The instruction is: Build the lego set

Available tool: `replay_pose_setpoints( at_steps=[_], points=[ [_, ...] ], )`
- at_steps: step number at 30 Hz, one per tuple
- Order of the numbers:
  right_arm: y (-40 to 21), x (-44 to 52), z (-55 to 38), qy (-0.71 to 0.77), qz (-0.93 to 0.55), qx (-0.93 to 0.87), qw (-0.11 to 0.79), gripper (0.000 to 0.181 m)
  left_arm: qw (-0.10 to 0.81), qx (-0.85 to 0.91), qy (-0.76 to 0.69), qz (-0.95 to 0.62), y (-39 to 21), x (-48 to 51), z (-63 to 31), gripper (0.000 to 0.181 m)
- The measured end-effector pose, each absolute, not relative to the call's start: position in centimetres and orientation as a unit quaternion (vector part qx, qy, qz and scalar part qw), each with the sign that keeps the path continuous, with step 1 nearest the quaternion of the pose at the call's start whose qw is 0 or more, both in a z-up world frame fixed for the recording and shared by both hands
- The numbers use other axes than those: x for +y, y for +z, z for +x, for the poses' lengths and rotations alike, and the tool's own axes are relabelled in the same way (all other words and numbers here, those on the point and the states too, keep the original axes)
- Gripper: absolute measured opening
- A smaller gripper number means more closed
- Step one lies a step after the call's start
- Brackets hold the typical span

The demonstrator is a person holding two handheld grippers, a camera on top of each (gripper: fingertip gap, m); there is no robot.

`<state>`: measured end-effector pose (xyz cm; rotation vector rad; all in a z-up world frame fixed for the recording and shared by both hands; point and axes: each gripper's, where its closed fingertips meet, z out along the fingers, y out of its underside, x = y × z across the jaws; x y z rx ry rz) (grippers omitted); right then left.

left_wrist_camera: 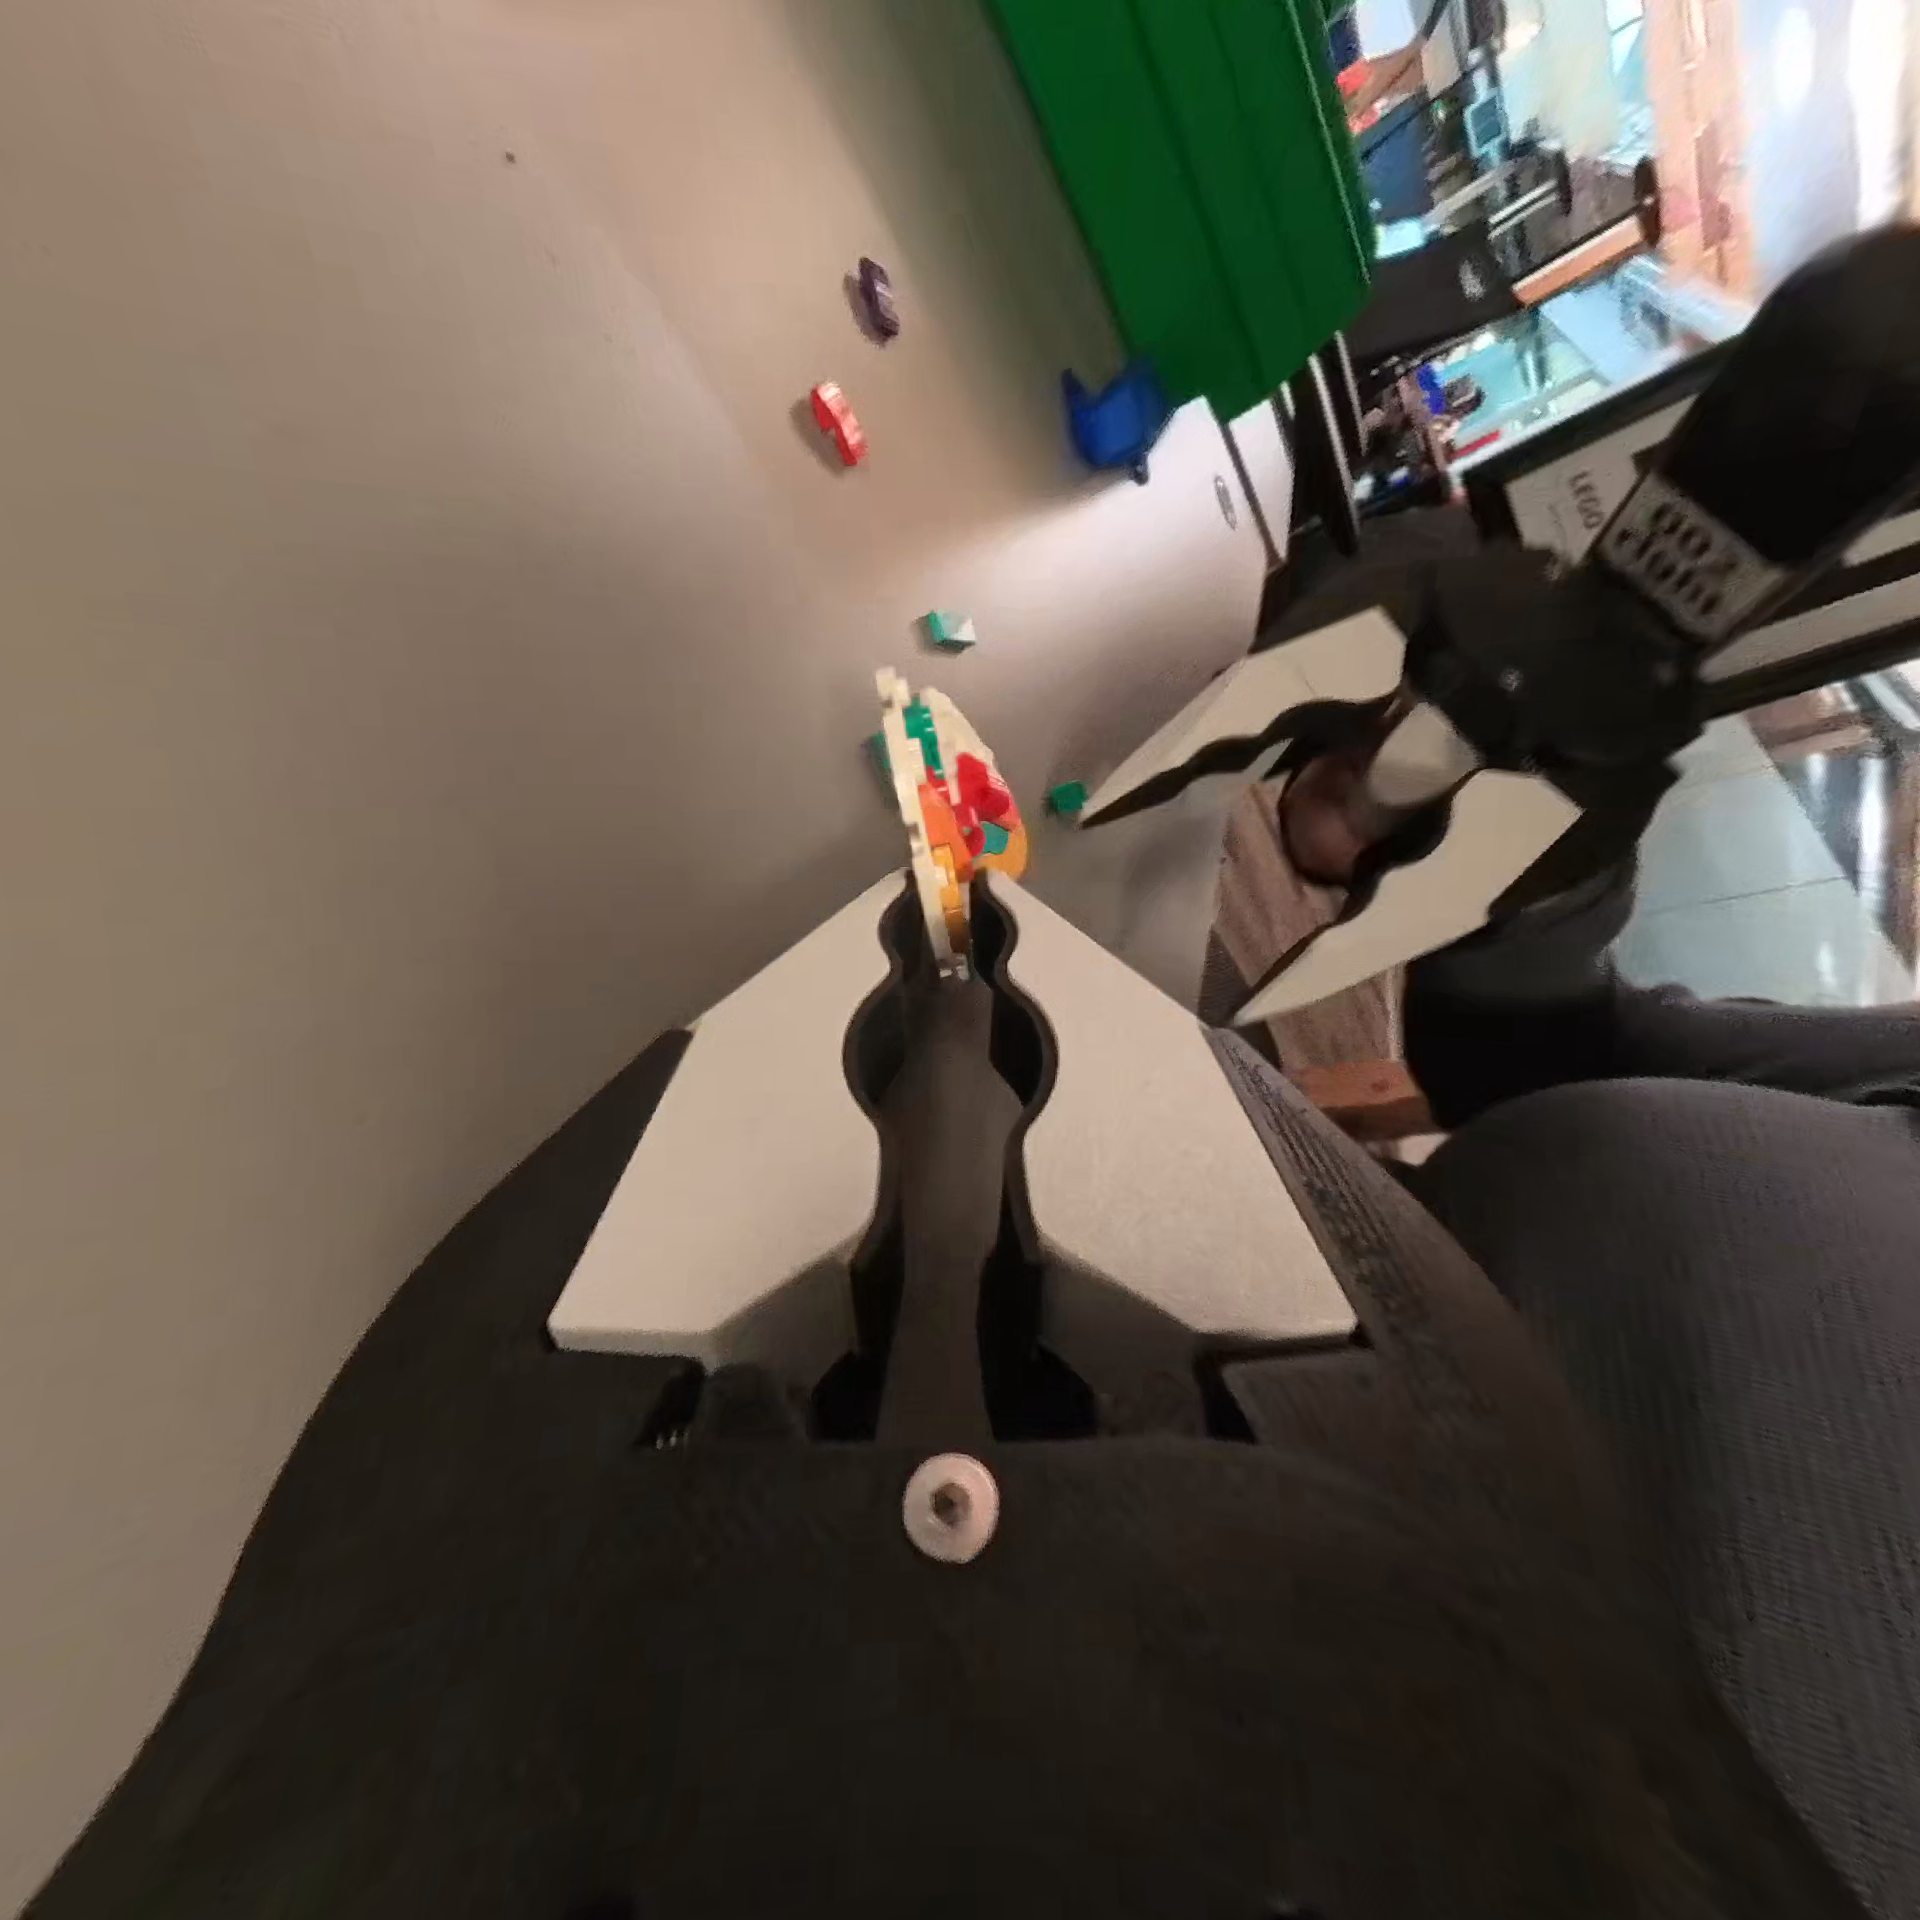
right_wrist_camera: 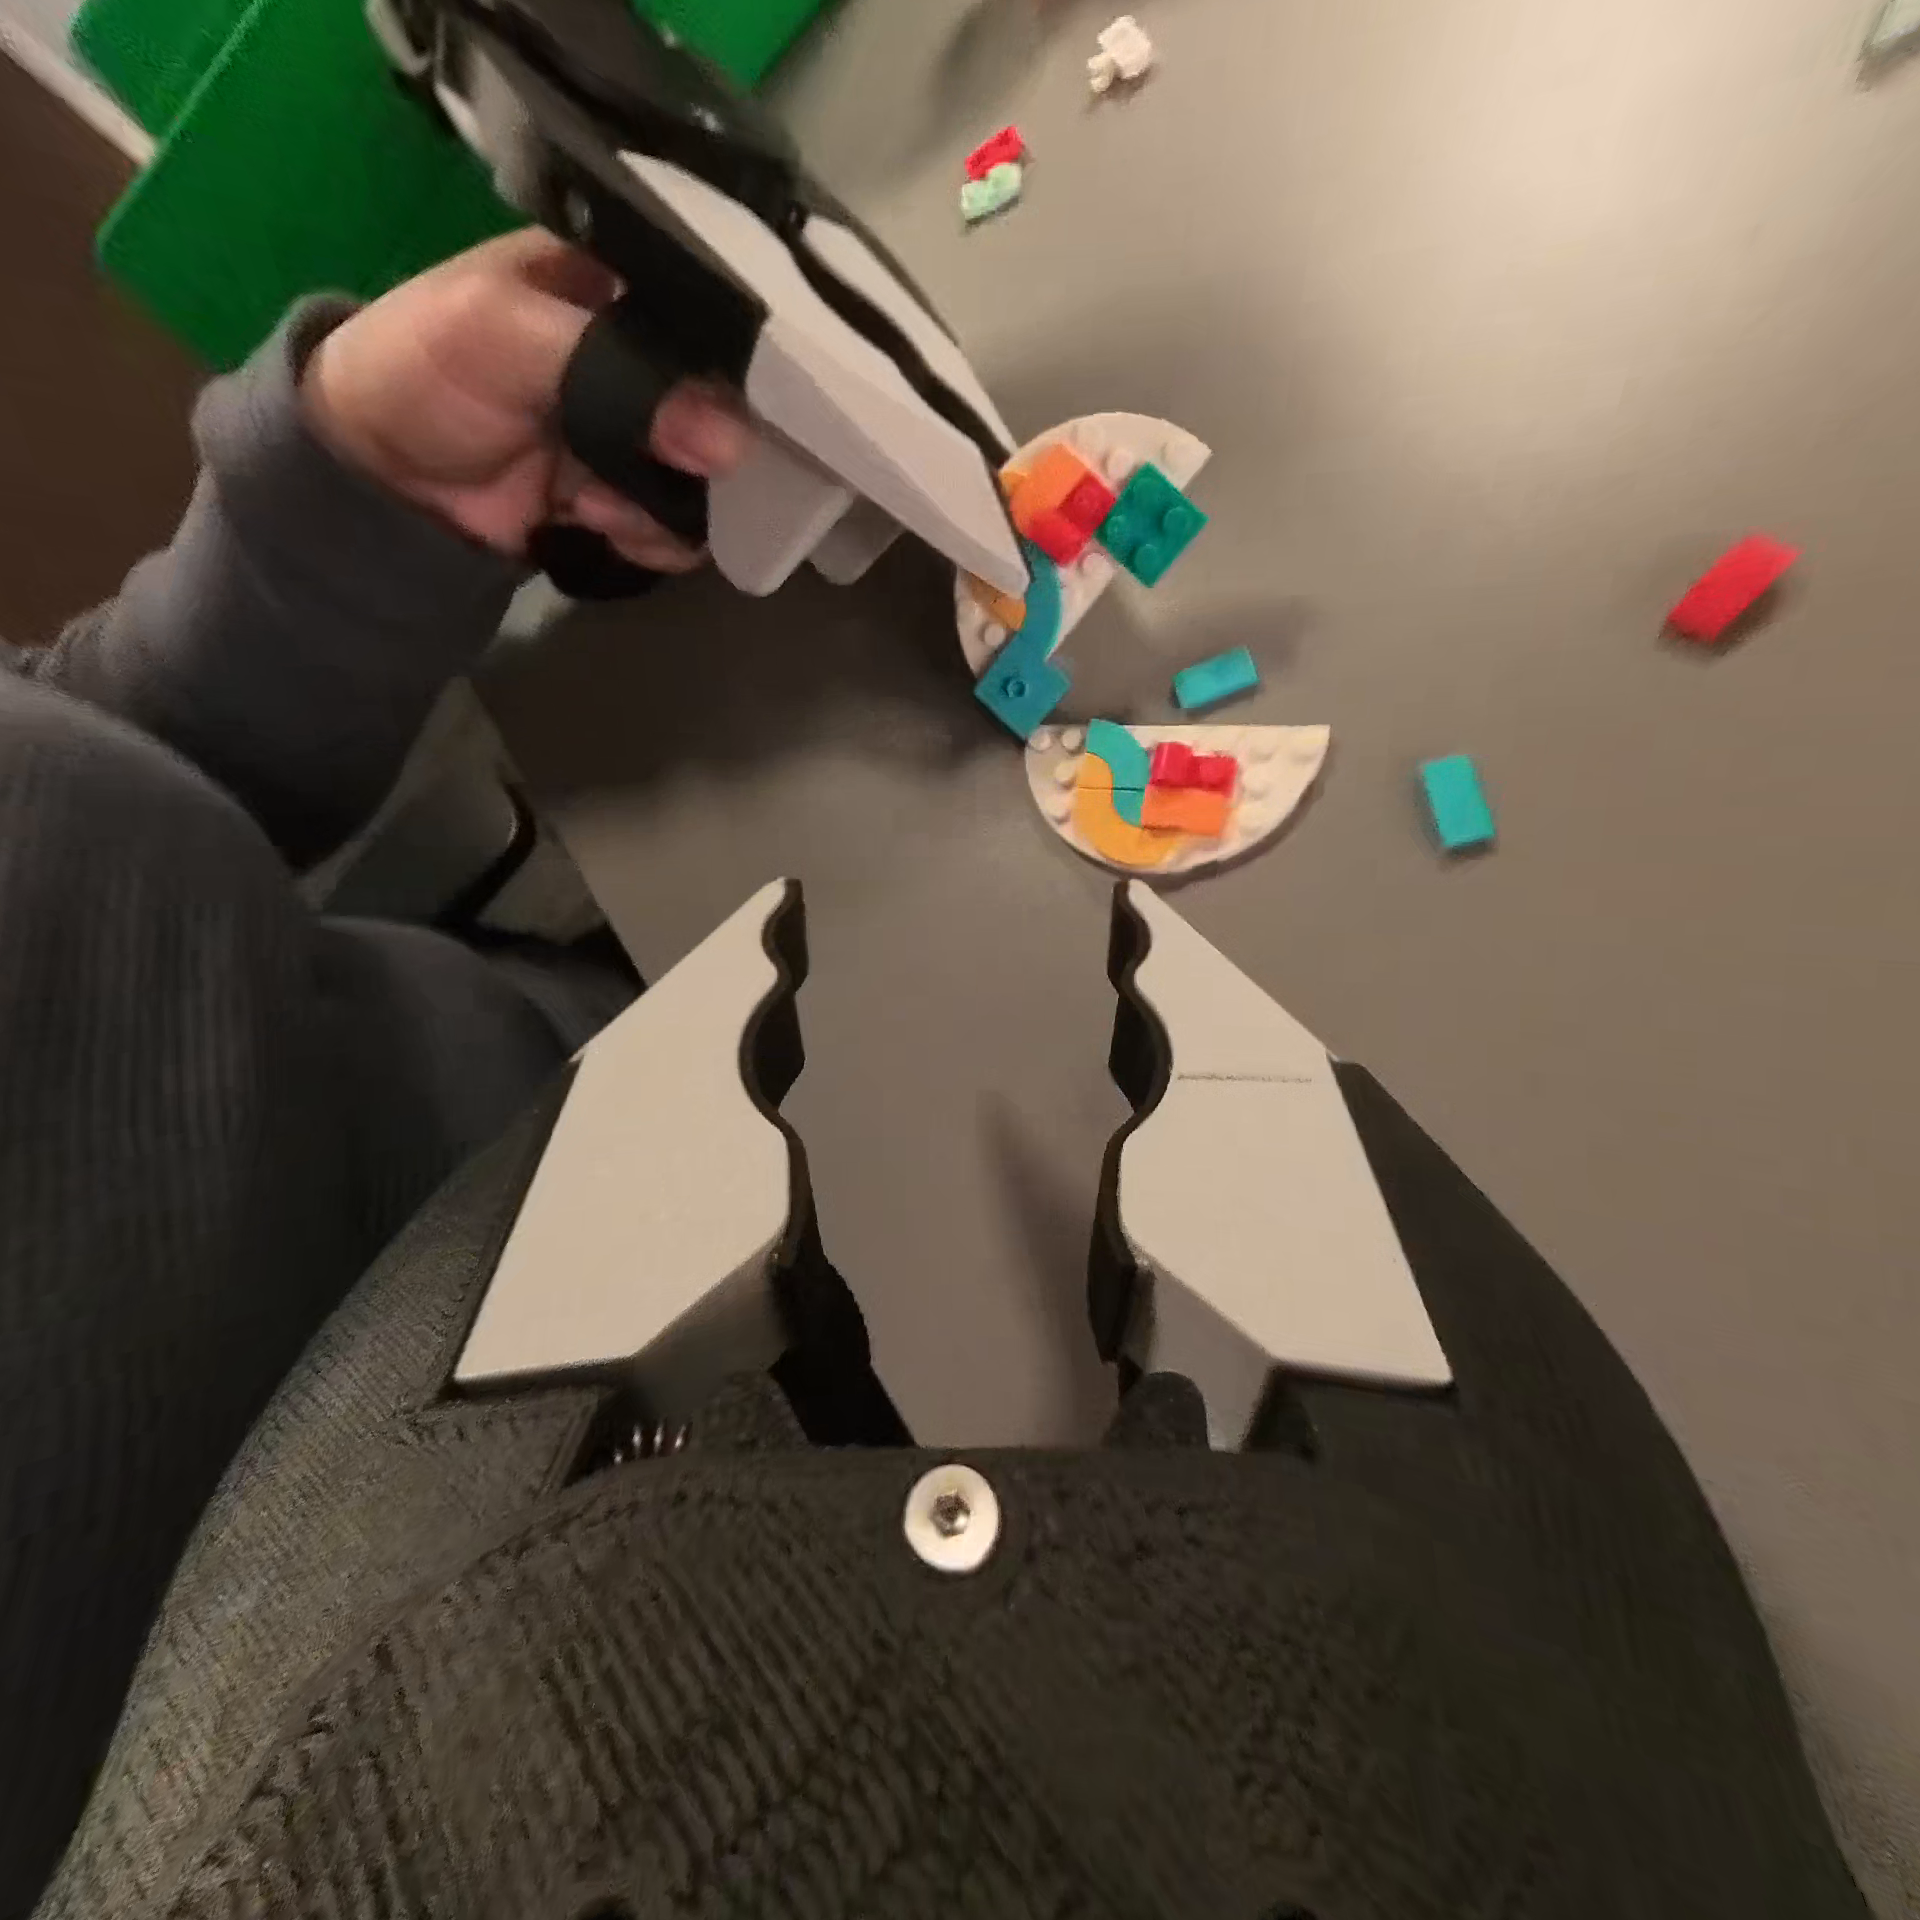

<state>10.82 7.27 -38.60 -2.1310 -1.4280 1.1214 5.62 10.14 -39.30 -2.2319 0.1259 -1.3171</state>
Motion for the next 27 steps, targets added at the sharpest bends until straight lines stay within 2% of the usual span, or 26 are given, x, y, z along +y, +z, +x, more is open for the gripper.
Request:
replay_pose_setpoints(
  at_steps=[10,22,27],
  points=[
    [-40.7,9.7,10.8,0.303,-0.811,-0.41,0.288,0.053,0.204,0.081,-0.503,-0.836,-39.8,8.0,8.1,0.007],
    [-40.9,10.4,5.9,0.29,-0.785,-0.458,0.3,0.064,0.281,0.027,-0.478,-0.832,-37.9,5.4,2.5,0.007],
    [-41.6,10.5,5.5,0.207,-0.777,-0.497,0.324,0.061,0.311,0.001,-0.479,-0.821,-37.3,5.2,1.1,0.007]
  ],
)
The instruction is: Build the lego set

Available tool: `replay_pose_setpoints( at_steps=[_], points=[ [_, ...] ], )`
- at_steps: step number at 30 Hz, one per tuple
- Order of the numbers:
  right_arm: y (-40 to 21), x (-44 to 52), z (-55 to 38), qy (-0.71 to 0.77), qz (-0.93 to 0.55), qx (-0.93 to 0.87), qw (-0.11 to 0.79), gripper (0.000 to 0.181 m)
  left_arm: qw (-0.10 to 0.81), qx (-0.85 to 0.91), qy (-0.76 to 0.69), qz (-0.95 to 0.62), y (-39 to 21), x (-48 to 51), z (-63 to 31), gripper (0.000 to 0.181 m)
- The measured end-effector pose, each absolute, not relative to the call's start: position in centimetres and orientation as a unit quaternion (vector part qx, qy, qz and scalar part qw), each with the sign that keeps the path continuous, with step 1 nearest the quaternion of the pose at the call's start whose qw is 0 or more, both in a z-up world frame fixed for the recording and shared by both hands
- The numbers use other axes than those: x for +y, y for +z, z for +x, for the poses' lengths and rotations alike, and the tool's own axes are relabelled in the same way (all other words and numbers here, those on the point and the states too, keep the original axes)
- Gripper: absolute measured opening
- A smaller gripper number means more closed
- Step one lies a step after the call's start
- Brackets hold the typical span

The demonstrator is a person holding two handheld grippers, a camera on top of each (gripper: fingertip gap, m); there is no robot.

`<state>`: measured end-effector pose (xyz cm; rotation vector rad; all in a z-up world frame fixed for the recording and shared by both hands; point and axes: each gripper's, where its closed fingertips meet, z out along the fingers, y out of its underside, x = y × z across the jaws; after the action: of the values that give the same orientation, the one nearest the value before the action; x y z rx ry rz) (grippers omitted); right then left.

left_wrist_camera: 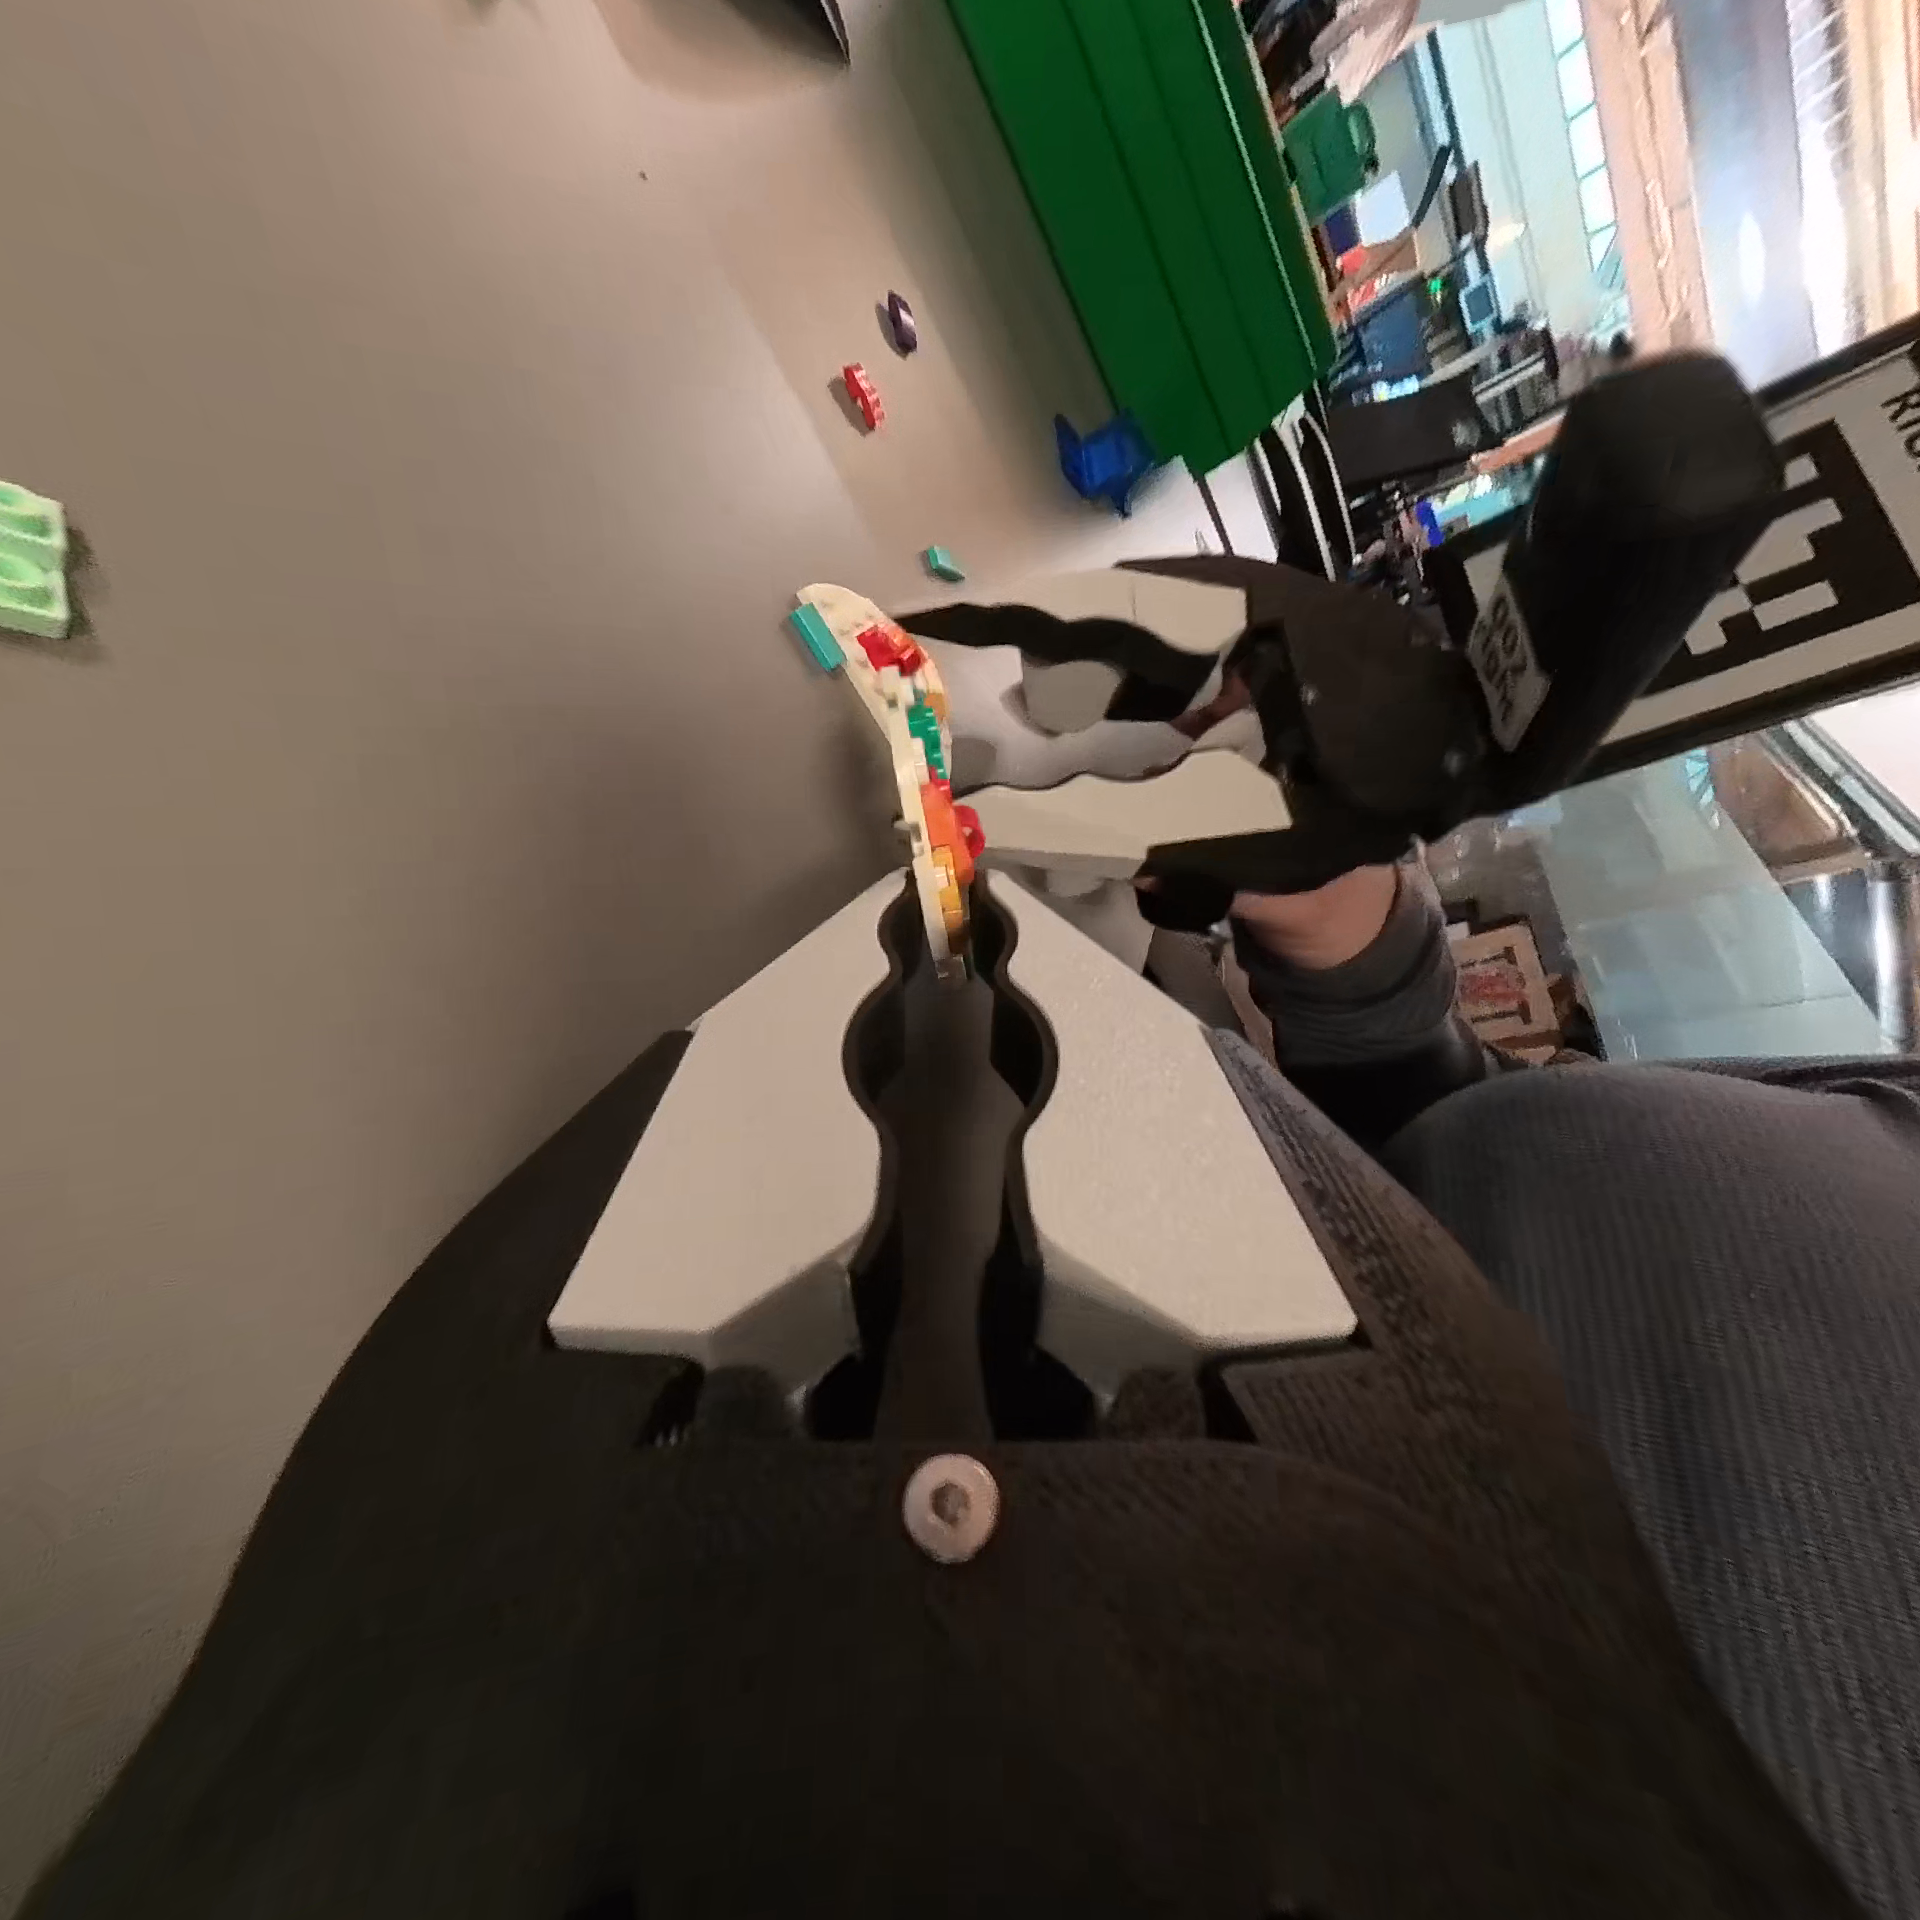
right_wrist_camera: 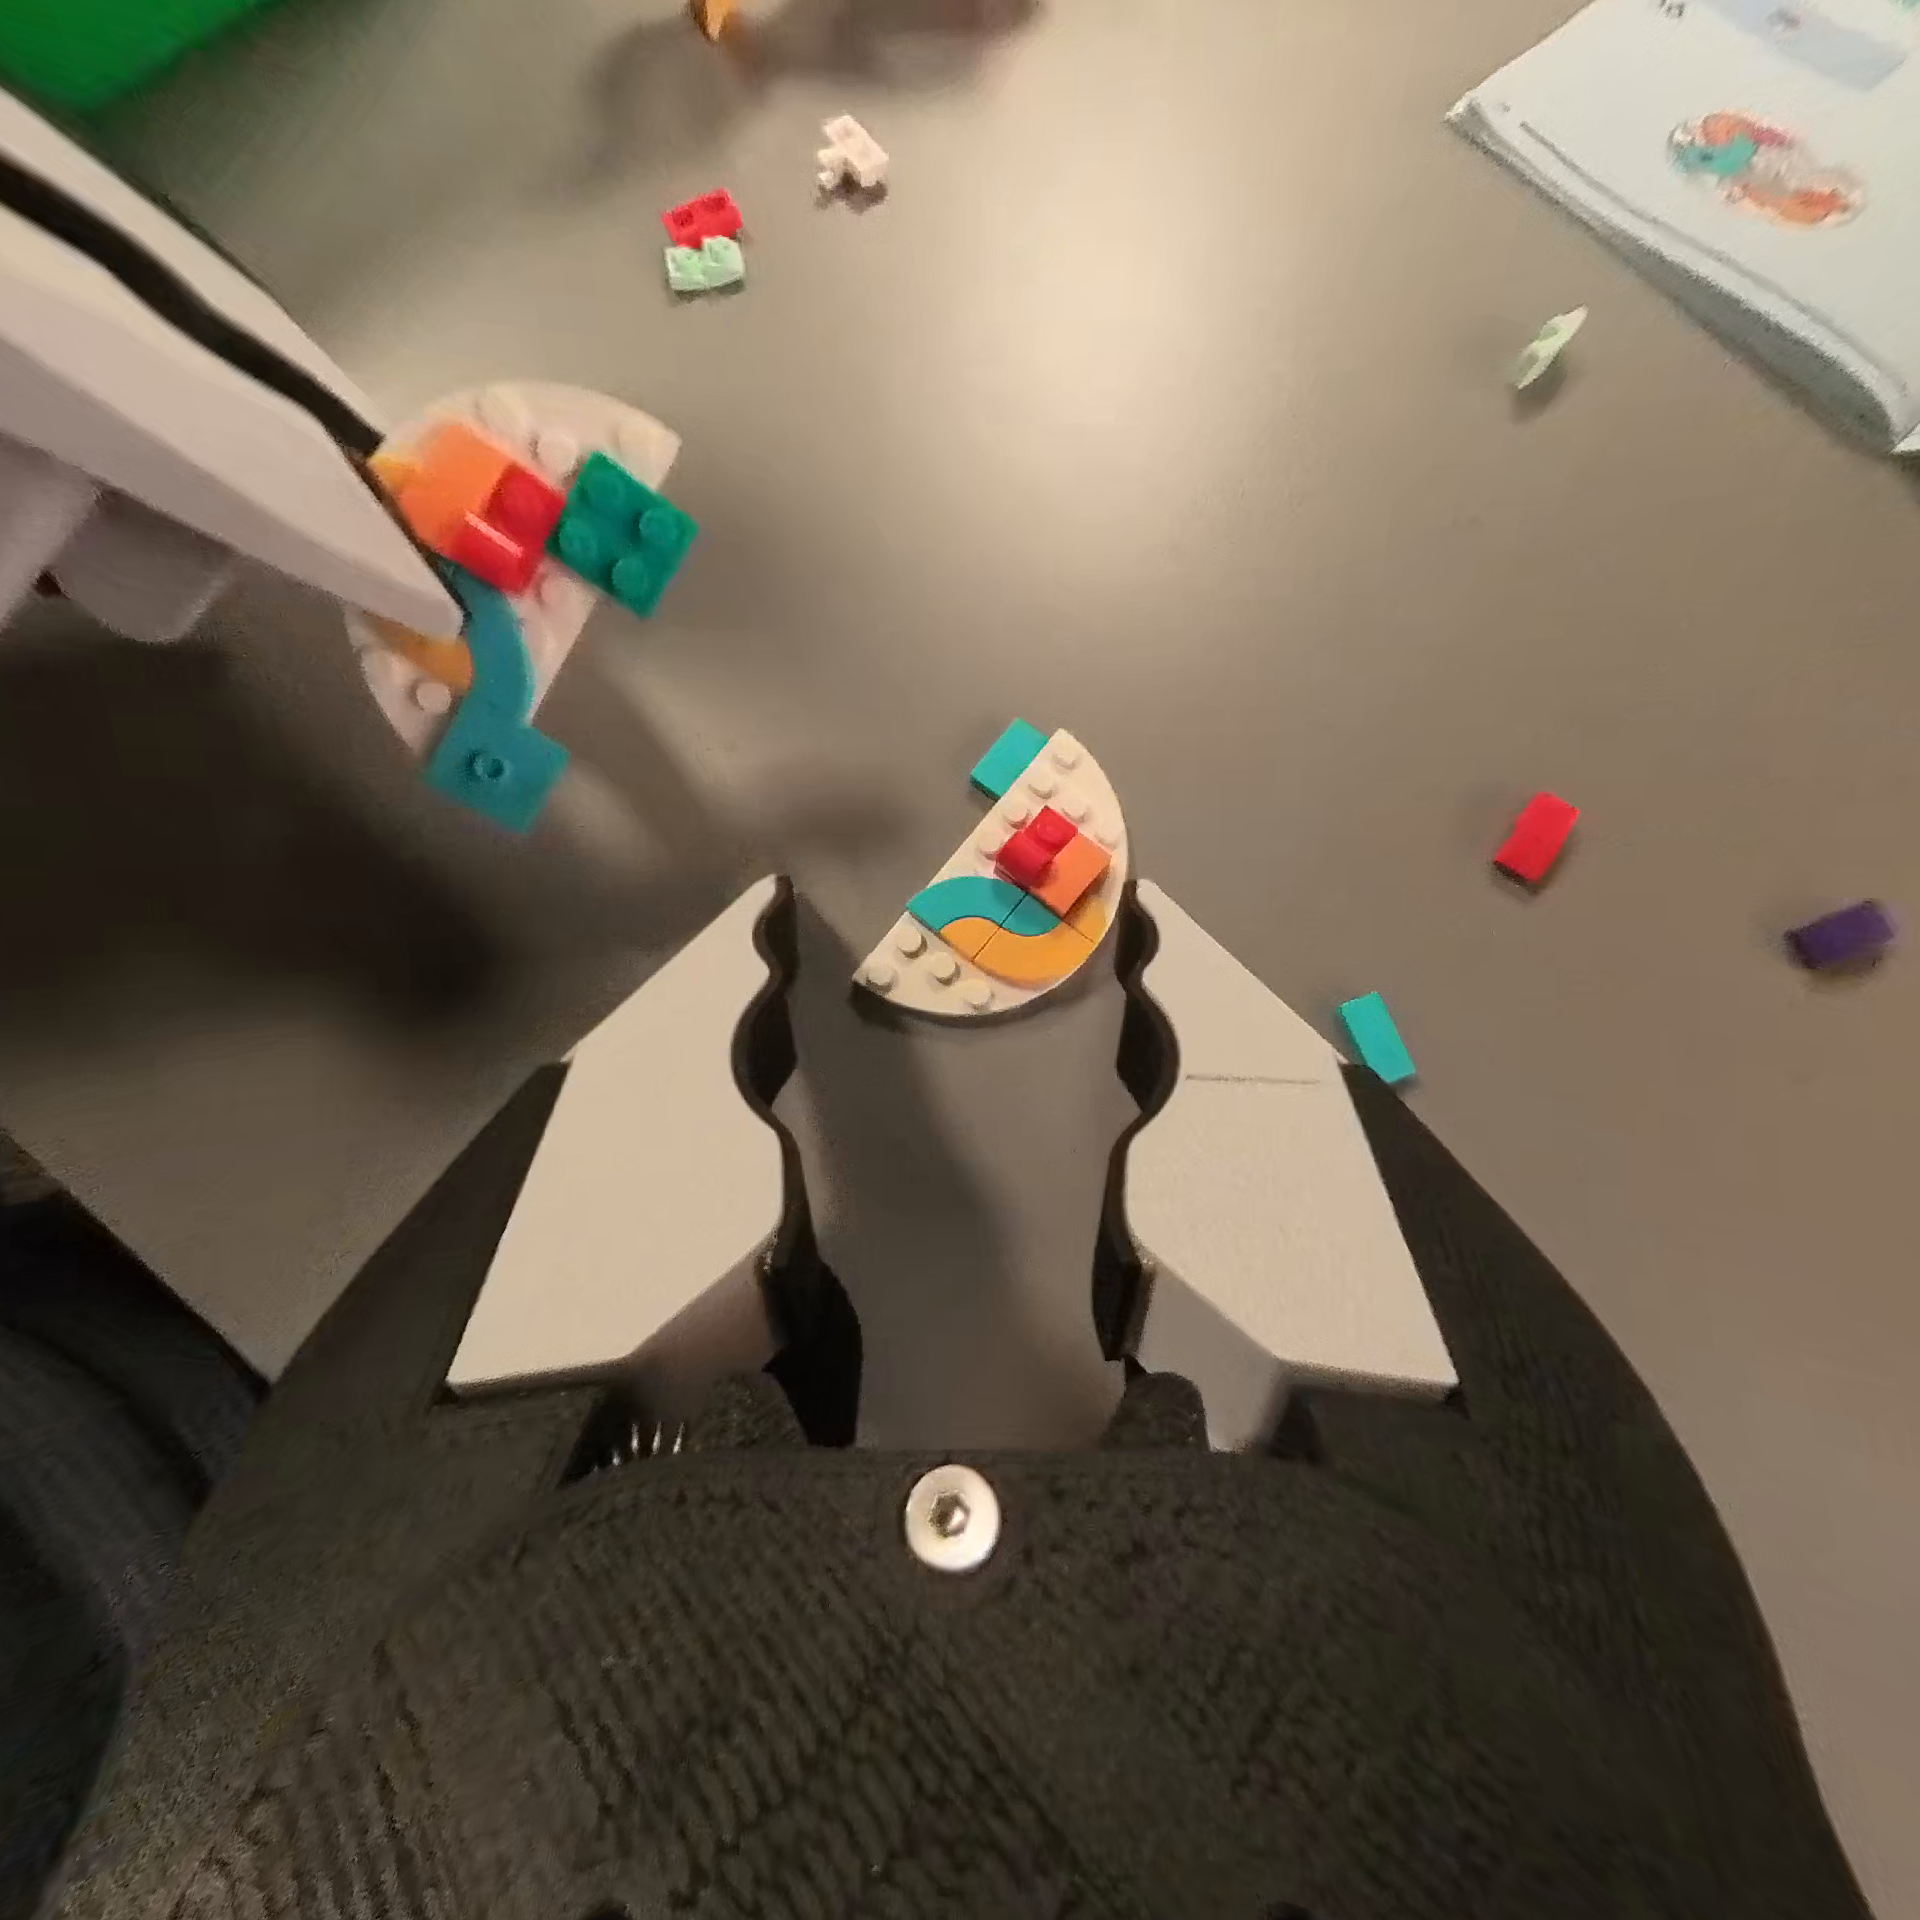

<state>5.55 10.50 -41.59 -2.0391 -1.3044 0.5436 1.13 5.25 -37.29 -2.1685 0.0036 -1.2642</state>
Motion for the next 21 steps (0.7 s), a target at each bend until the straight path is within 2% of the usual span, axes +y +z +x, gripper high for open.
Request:
replay_pose_setpoints(
  at_steps=[7,12,18,21],
  points=[
    [-41.5,9.5,5.3,0.213,-0.77,-0.505,0.327,0.039,0.351,-0.026,-0.493,-0.796,-36.6,5.7,0.9,0.008],
    [-41.3,9.7,5.6,0.206,-0.743,-0.537,0.341,0.038,0.354,-0.03,-0.496,-0.792,-36.9,5.7,1.6,0.008],
    [-40.5,9.8,6.3,0.128,-0.608,-0.665,0.415,0.038,0.351,-0.031,-0.495,-0.794,-37.3,5.6,2.0,0.008],
    [-40.2,9.7,6.8,0.063,-0.519,-0.742,0.42,0.038,0.353,-0.03,-0.491,-0.796,-37.3,5.7,2.0,0.008]
  ],
)
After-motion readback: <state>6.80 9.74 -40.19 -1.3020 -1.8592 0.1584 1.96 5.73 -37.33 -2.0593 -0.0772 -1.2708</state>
